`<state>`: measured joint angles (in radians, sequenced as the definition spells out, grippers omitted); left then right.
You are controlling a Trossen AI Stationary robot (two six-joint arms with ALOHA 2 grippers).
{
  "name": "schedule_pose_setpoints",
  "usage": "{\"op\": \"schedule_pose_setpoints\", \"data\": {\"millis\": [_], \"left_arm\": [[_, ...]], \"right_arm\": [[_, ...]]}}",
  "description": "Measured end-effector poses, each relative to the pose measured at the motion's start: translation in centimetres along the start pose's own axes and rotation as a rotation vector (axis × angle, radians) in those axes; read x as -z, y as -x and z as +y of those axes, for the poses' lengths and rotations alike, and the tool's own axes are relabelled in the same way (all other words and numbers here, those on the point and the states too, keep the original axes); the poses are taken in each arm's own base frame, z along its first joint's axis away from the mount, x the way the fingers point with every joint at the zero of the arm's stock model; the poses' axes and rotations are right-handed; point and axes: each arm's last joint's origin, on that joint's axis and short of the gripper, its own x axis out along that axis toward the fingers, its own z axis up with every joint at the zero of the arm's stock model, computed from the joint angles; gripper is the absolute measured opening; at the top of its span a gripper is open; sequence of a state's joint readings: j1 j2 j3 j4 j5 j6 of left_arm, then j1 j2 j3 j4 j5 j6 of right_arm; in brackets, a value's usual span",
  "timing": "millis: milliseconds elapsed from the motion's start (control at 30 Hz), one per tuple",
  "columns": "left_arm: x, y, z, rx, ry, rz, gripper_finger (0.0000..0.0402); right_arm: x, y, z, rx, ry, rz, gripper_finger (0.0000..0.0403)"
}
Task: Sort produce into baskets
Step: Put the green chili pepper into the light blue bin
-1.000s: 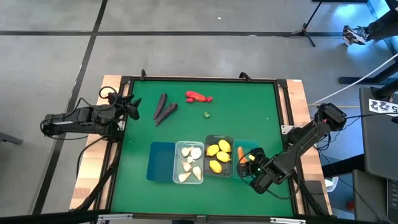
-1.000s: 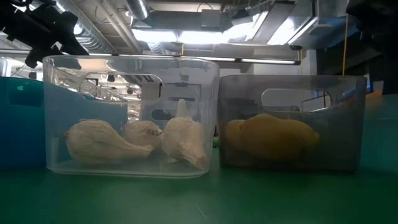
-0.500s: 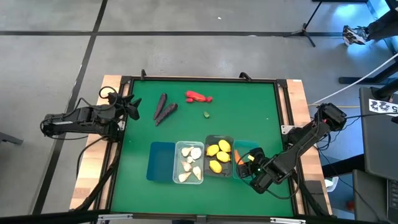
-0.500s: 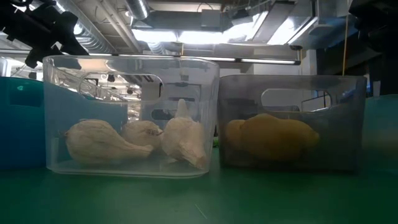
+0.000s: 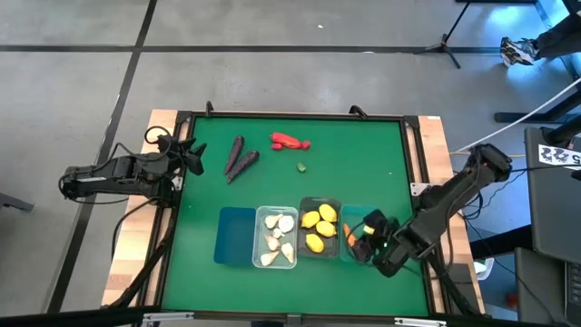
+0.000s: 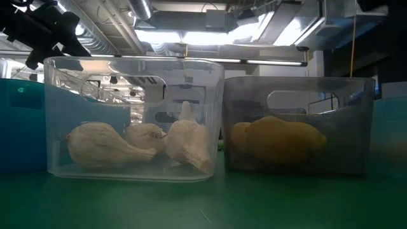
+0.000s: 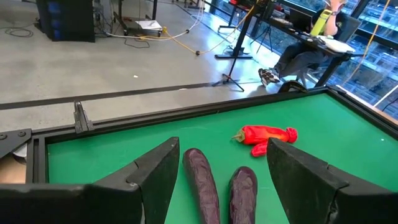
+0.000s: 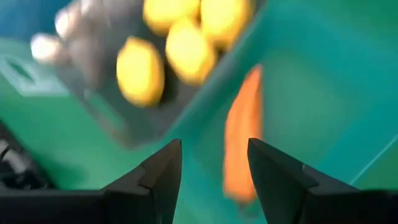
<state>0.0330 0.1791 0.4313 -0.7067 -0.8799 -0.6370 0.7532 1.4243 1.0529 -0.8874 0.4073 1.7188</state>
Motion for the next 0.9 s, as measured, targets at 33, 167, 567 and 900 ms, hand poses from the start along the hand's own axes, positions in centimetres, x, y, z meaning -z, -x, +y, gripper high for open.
{"op": "schedule_pose_setpoints", "data": {"millis": [33,167,567,900], "left_arm": [[0.0,0.0,0.0,0.0,0.0,0.0,0.0237],[0.0,0.0,0.0,0.0,0.0,0.0,0.0237],[0.0,0.0,0.0,0.0,0.003,0.0,0.0237],[0.0,0.0,0.0,0.0,0.002,0.001,0.0237]], "right_arm": [[-0.6,0.5,-0.1,0.005,0.024,-0.03,0.0182],[-3.6,2.3,-0.1,0.032,0.134,-0.175,0.0182],[-14.5,2.9,-0.1,0.216,0.552,-0.397,0.019],[-23.1,-1.5,-0.5,0.062,0.659,-0.389,0.0284]]}}
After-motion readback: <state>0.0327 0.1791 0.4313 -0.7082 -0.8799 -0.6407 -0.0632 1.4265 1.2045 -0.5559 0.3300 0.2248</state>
